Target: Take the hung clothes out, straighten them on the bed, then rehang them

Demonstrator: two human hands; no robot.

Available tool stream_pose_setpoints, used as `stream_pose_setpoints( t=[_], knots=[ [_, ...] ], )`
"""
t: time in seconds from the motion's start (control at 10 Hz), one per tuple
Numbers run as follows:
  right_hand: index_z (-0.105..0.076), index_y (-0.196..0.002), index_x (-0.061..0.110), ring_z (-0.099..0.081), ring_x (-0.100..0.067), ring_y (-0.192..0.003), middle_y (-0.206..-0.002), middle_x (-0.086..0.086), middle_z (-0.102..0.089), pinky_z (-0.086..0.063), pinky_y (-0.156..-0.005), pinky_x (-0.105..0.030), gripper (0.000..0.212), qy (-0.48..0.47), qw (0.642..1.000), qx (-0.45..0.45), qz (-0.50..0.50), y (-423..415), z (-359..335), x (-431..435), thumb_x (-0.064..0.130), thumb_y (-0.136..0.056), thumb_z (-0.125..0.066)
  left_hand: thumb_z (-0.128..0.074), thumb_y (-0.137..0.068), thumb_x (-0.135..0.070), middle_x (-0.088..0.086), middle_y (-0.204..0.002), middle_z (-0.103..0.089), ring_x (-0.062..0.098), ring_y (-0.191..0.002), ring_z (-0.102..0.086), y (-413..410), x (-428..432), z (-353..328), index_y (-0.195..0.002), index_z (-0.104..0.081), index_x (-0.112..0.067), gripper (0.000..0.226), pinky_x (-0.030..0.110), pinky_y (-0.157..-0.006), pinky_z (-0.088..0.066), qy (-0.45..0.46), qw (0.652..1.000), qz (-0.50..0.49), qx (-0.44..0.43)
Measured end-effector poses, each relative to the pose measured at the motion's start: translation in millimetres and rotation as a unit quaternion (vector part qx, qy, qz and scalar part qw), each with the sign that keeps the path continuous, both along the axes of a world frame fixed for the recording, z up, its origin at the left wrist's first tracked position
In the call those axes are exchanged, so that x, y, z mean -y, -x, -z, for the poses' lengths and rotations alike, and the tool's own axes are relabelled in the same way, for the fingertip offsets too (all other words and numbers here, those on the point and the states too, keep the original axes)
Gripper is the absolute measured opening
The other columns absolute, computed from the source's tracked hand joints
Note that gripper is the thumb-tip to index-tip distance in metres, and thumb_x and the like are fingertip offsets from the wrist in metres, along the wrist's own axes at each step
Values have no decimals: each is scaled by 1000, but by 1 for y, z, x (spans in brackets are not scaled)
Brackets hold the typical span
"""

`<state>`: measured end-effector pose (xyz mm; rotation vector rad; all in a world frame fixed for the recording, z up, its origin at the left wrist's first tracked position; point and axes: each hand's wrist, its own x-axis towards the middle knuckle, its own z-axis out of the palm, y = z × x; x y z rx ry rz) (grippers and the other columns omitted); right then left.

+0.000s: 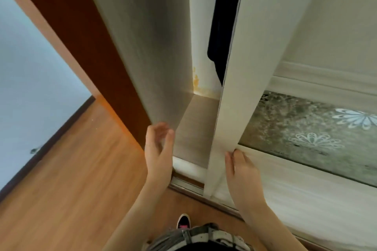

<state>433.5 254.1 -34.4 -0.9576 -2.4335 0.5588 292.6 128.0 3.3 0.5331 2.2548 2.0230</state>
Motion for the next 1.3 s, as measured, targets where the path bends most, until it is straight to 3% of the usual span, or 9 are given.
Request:
stream_pose_setpoints(
  t=[0.1,0.2,0.3,0.4,0.5,1.0,1.1,1.2,1.3],
  knots=[
    [-61,-84,0,-62,-36,-53,-71,-17,-65,-49,-41,-38,8,-13,999,29,-21,32,-5,17,6,-88,-63,-60,-93,-35,-6,-118,-56,10,-112,-56,43,32,0,-121,-48,-28,31,34,-99,-48,-8,988,-157,1],
    [-61,-89,-2,-65,-38,-61,-77,-20,-66,-53,-48,-41,5,-3,996,70,-49,59,-10,32,3,-88,-61,-55,-91,-53,-13,-141,-40,7,-129,-43,86,49,-12,-135,-32,-44,50,30,-107,-40,-1,982,-191,18],
    [-59,-87,0,-64,-34,-62,-77,-17,-63,-54,-50,-37,16,-42,990,98,-93,86,-13,45,-4,-75,-68,-46,-96,-50,-15,-157,-28,6,-140,-33,115,55,-22,-149,-22,-40,59,21,-105,-33,-21,993,-108,52],
    [-57,-71,4,-57,-24,-37,-53,-10,-58,-41,-32,-25,32,-122,980,111,-114,115,-17,57,-1,-58,-85,-41,-99,-45,-11,-160,-24,6,-142,-28,129,58,-25,-154,-18,-29,62,17,-103,-28,-33,992,-49,111],
    [-60,-65,3,-55,-21,-32,-48,-10,-56,-37,-29,-22,34,-168,968,131,-133,141,-19,67,0,-49,-90,-49,-90,-58,-8,-158,-32,11,-143,-32,141,66,-20,-153,-25,-27,74,27,-115,-27,-25,992,-31,123],
    [-62,-59,4,-57,-20,-35,-48,-11,-59,-42,-34,-20,23,-217,938,192,-192,218,-12,102,-3,-53,-83,-58,-82,-63,-9,-150,-44,13,-139,-41,159,78,-14,-148,-36,-30,77,42,-114,-37,-3,992,2,126],
    [-65,-64,2,-59,-21,-37,-52,-12,-61,-44,-35,-21,23,-182,939,203,-210,213,-16,102,-2,-51,-83,-58,-77,-70,-10,-148,-47,14,-137,-44,159,79,-15,-146,-38,-33,80,46,-112,-39,4,991,8,133],
    [-67,-87,5,-70,-20,-61,-74,-10,-71,-54,-51,-25,23,-85,954,172,-229,208,-35,97,25,-79,-76,-59,-77,-71,-11,-147,-47,16,-136,-45,163,79,-16,-145,-38,-37,78,48,-111,-40,5,990,31,138],
    [-61,-114,17,-66,-14,-100,-111,0,-69,-54,-84,-27,30,114,947,169,-247,190,-67,86,38,-98,-45,-55,-88,-53,-11,-143,-49,10,-127,-51,157,86,-31,-144,-39,-36,61,38,-105,-45,39,994,-5,102]
  ],
)
